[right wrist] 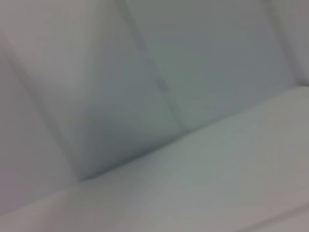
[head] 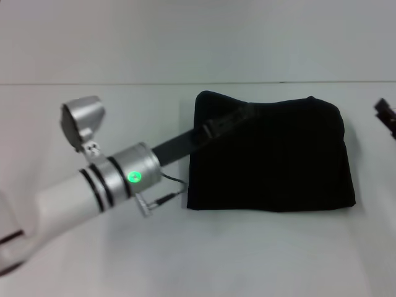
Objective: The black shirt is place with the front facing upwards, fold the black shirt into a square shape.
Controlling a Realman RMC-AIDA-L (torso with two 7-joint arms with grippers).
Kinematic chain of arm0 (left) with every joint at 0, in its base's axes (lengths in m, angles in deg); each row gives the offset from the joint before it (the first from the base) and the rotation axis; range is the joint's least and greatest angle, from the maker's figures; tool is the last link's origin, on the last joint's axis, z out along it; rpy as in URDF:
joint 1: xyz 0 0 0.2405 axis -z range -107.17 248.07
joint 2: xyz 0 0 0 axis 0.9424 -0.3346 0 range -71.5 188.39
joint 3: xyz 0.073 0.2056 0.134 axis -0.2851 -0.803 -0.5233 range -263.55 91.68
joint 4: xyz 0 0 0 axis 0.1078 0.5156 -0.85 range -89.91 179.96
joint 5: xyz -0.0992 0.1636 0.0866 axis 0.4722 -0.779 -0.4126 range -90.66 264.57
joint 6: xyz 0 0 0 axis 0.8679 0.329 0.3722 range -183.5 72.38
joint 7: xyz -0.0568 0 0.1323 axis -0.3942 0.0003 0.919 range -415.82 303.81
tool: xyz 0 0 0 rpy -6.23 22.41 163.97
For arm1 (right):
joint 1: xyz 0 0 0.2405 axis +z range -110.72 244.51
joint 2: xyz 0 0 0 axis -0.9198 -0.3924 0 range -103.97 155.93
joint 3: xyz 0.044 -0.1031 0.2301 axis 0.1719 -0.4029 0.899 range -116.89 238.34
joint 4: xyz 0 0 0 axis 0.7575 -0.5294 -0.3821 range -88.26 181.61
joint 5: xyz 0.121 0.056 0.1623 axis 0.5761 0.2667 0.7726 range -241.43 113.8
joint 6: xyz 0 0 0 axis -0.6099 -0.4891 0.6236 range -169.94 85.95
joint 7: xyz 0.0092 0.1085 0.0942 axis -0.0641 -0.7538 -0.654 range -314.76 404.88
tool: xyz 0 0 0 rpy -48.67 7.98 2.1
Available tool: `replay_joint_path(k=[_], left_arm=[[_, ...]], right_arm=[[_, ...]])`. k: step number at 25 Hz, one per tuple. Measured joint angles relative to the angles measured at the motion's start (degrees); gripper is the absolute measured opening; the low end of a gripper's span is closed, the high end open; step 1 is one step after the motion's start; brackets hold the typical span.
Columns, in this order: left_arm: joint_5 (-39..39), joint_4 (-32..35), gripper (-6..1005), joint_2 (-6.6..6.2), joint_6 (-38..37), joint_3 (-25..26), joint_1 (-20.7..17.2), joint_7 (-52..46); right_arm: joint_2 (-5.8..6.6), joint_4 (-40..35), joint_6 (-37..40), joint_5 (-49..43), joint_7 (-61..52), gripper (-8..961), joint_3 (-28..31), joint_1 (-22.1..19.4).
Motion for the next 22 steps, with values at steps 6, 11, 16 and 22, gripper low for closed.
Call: replay_joint_path(k=[6, 11, 16, 22], left_arm=[[-1.8, 10.5, 862, -0.25, -5.4, -3.7, -3.9, -4.0], [-1.2, 13.9, 873, -0.27, -8.9, -3.1, -7.4, -3.8], [-1.5, 14.1, 864, -0.34, -10.2, -3.3, -8.8, -4.2], [-1.8, 14.2, 854, -0.35, -12.2, -3.4, -9.1, -4.5]], right_arm=[[-0.14, -4.6, 10.0, -12.2, -0.4, 946, -9.4, -0.5], [-0.56, -4.2, 6.4, -16.7, 1.6, 947, -14.3, 3.0], [-0.63, -1.5, -3.8, -16.9, 1.0, 946, -15.6, 6.6], [-0.67, -0.7, -9.6, -16.9, 0.9, 947, -16.8, 7.0]])
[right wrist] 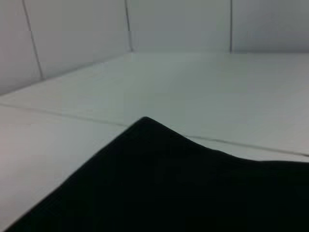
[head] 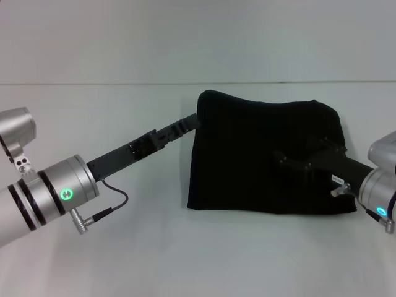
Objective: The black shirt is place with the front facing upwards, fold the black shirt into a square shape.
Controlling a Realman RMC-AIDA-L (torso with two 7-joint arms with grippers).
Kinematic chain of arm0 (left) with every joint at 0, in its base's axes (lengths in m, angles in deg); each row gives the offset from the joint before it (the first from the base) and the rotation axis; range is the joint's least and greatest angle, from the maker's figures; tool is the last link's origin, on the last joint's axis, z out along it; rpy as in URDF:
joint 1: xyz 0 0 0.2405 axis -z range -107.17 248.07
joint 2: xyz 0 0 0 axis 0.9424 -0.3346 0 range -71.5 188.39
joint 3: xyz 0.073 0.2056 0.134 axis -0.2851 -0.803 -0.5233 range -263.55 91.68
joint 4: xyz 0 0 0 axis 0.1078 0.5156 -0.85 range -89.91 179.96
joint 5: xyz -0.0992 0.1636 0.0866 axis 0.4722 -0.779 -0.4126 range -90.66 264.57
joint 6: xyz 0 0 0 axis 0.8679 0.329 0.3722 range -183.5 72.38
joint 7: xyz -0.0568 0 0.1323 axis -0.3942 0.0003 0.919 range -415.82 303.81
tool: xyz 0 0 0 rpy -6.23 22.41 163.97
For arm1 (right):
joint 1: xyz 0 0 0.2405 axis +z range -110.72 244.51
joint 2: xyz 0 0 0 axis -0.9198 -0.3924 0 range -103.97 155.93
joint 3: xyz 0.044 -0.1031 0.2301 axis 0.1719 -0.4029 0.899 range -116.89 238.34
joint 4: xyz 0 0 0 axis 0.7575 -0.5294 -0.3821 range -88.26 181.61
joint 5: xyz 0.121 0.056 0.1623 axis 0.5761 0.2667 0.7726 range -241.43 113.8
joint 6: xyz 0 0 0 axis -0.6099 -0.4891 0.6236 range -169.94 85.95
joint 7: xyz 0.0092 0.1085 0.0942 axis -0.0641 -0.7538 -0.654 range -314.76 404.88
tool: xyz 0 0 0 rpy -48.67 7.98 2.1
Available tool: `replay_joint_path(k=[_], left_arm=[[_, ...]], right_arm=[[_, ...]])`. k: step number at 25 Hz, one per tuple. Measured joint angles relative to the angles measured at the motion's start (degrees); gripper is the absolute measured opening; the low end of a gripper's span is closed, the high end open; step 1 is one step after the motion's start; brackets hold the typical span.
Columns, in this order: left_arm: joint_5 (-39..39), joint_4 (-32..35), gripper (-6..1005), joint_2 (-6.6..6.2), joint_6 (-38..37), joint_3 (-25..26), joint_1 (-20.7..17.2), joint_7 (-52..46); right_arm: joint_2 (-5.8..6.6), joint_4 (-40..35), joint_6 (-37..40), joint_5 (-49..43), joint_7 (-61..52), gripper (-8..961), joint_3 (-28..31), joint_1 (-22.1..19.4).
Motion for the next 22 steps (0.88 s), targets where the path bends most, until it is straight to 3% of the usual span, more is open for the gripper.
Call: replay_joint_path(k=[5, 16, 22], left_arm=[[0.0, 0.1, 846, -0.1, -0.8, -0.1, 0.0, 0.0], [-0.3, 0.8, 827, -0.32, 2.3, -1.9, 1.3, -0.6], [-0.1, 0.0, 817, 0.06, 11.7, -7.1, 3.2, -4.6]], right_arm=[[0.17, -0.3, 0.8, 0.3, 0.0, 947, 0.4, -1.3], [0.37, -3.5, 15.4, 0.6, 0.6, 947, 2.1, -7.4], [0.38, -3.4, 11.6, 0.4, 0.8, 947, 2.1, -9.2]])
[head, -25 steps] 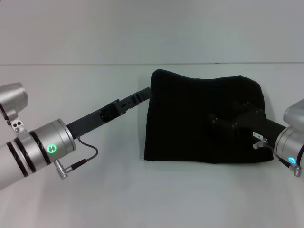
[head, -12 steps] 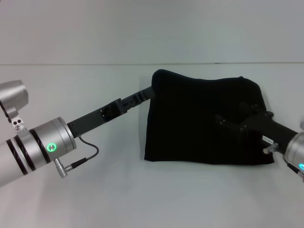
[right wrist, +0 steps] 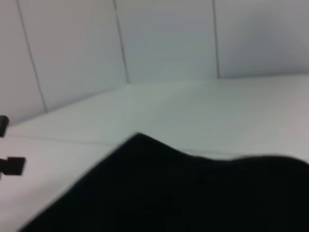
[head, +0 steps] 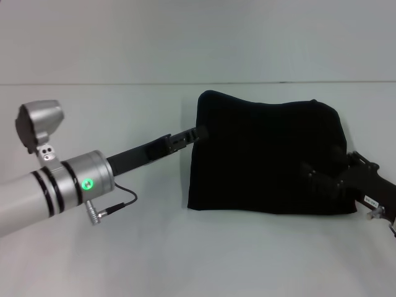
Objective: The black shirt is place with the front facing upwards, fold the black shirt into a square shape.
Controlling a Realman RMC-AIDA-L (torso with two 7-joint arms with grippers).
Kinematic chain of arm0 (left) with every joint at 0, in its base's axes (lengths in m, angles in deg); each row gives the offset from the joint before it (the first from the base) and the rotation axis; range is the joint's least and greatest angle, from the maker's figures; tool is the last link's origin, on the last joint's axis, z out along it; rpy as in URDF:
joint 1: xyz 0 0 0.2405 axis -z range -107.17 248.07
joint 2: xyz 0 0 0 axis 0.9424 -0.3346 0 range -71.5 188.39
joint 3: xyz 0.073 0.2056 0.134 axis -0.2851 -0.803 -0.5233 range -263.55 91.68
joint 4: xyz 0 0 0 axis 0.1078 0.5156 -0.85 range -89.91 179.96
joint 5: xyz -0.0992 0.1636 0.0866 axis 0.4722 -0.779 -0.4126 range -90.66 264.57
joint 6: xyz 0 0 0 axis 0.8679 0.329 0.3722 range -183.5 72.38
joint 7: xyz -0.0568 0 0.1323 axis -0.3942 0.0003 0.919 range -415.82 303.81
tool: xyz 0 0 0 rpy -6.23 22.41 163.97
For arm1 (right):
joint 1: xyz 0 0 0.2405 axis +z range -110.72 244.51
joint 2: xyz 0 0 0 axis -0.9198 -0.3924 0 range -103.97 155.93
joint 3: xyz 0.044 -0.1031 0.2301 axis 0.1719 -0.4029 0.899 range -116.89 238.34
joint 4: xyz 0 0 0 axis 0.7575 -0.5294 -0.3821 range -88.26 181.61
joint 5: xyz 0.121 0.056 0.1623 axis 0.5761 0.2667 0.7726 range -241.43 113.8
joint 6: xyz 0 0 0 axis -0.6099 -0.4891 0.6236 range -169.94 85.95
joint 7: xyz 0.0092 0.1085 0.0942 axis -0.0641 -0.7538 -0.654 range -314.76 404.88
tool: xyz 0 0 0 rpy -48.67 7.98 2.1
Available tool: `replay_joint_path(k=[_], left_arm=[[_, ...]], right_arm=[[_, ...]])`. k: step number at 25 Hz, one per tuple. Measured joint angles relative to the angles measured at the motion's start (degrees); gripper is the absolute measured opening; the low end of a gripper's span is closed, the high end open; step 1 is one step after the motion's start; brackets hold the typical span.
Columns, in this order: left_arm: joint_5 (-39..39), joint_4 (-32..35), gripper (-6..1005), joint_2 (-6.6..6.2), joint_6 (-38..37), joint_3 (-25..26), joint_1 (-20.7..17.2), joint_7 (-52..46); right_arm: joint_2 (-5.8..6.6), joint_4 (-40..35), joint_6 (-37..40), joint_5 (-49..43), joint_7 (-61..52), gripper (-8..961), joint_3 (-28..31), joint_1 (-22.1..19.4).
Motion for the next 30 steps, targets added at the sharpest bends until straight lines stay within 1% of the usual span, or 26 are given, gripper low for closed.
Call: replay_joint_path(k=[1, 3, 5, 7, 10, 15, 17, 24, 30], left_arm=[[0.2, -0.3, 815, 0.06, 1.4, -0.2, 0.4, -0.4], [0.4, -0.9, 812, 0.08, 4.3, -0.2, 1.1, -1.9], [0.3, -1.1, 808, 0.07, 8.1, -0.6, 2.3, -5.5], [0.1, -1.1, 805, 0.04, 11.2, -1.9, 3.2, -9.1], [0.0, -1.1, 800, 0.02, 13.3, -4.3, 4.7, -11.7], [-0.1, -0.8, 791, -0.02, 17.9, -11.9, 7.2, -16.9], [-0.1, -0.8, 788, -0.04, 19.2, -13.4, 7.8, -17.7], [-0.2, -1.0, 776, 0.1, 22.0, -13.9, 9.0, -17.7], [-0.2, -1.2, 766, 0.45, 22.4, -13.9, 9.2, -17.1]], right_arm=[[-0.09, 0.0, -2.0, 0.1, 0.1, 947, 0.1, 0.0], [-0.11, 0.0, -2.4, 0.1, 0.1, 947, 0.1, -0.1], [-0.1, -0.1, -1.5, 0.2, 0.1, 947, 0.2, -0.4], [-0.01, -0.3, 1.2, 0.2, 0.7, 947, 0.2, -1.0], [0.01, -0.9, 6.2, 0.2, 3.6, 947, 0.6, -2.9], [-0.14, -0.5, 13.6, 0.0, 9.9, 947, 1.5, -6.3], [-0.13, -0.3, 15.0, -0.5, 10.8, 947, 1.1, -7.2], [-0.21, 0.5, 15.9, -5.5, 11.5, 947, 0.1, -7.8], [-0.19, 1.3, 15.9, -5.8, 11.6, 947, 0.1, -7.4]])
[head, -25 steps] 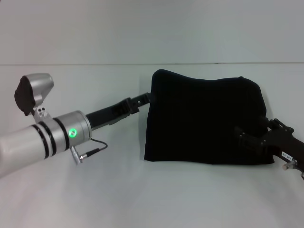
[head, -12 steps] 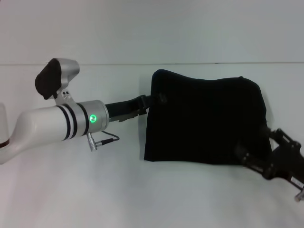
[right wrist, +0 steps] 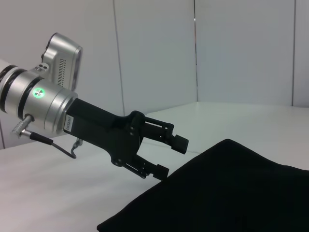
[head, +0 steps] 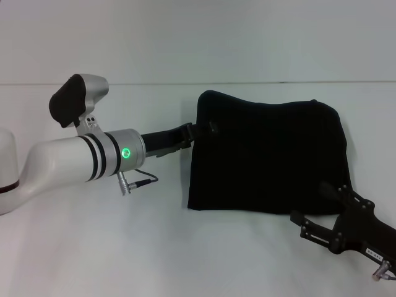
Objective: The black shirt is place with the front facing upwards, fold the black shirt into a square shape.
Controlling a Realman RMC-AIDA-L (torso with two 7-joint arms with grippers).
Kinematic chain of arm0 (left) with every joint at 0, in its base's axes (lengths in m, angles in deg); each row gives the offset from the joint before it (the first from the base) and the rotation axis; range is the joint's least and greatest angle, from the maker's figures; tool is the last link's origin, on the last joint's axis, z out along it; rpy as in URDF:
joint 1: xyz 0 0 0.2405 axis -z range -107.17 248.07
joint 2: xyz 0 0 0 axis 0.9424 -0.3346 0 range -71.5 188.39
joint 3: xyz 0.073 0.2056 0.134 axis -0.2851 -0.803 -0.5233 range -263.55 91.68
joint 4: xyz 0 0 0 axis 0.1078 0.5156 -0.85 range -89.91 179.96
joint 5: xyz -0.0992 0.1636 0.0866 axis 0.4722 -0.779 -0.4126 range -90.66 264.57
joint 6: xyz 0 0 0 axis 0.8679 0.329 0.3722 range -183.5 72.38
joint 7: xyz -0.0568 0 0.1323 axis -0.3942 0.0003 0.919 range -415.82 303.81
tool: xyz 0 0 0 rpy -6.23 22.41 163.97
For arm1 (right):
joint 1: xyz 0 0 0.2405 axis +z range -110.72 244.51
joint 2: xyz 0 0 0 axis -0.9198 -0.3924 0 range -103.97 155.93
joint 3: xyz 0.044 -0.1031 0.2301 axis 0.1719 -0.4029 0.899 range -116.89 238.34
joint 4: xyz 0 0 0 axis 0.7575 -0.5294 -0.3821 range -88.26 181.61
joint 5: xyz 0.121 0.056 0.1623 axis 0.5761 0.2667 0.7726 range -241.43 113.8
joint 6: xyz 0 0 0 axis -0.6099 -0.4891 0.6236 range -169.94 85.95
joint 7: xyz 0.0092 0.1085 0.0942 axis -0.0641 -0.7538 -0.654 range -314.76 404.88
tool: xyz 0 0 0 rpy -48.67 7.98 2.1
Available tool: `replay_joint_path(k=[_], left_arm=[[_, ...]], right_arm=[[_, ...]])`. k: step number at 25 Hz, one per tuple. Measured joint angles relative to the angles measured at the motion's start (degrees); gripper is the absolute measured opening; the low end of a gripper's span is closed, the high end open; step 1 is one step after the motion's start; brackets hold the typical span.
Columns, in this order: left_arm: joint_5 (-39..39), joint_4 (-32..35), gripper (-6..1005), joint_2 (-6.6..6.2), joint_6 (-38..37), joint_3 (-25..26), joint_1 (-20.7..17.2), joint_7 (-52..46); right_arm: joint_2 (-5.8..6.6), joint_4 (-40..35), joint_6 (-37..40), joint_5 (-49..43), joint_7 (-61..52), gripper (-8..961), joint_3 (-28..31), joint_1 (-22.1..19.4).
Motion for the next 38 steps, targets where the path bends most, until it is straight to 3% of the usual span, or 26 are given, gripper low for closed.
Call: replay_joint_path(k=[24, 38], left_arm=[[0.5, -4.4, 725, 0.37, 2.7, 0.0, 2.0, 11.1], [0.6, -5.3, 274, 0.38, 3.3, 0.2, 2.0, 13.3]], right_arm=[[0.0, 0.0, 0.2, 0.4, -0.5, 947, 0.2, 0.2], [0.0, 0.1, 0.3, 0.4, -0.6, 947, 0.4, 0.3]])
